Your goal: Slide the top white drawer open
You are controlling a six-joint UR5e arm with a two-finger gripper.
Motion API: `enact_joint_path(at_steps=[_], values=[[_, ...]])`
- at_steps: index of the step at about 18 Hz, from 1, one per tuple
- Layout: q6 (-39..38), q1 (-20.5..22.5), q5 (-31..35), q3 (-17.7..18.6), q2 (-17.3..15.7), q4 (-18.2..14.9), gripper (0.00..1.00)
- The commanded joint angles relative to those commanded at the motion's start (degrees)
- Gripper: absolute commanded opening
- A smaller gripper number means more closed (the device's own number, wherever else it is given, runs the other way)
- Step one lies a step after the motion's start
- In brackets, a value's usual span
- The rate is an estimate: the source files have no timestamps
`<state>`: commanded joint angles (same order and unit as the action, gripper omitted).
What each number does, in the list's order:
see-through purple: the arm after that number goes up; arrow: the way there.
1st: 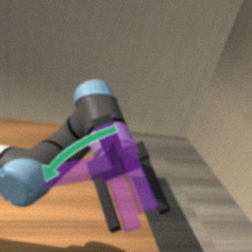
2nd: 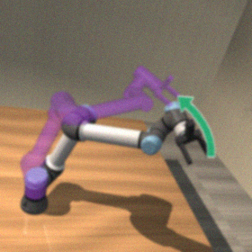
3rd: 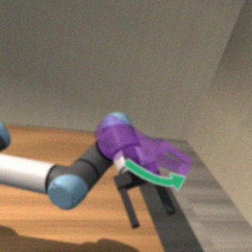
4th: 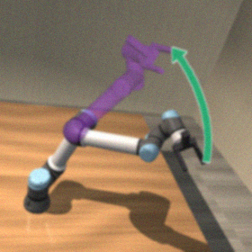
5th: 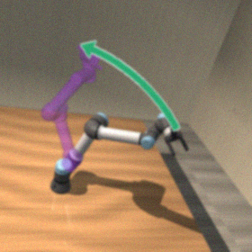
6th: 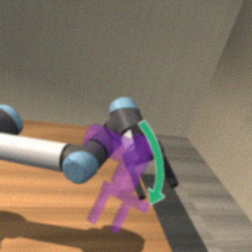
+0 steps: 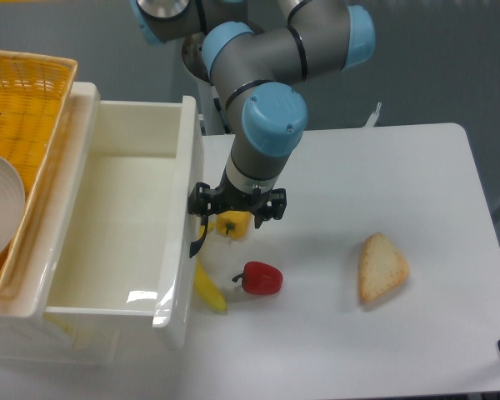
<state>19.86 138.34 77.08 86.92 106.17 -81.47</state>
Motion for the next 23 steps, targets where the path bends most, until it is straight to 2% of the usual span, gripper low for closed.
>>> enact_joint_path(at_steps=[23], values=[[1.9, 2.0, -0.3, -0.1, 0.1, 0.0, 1.00]])
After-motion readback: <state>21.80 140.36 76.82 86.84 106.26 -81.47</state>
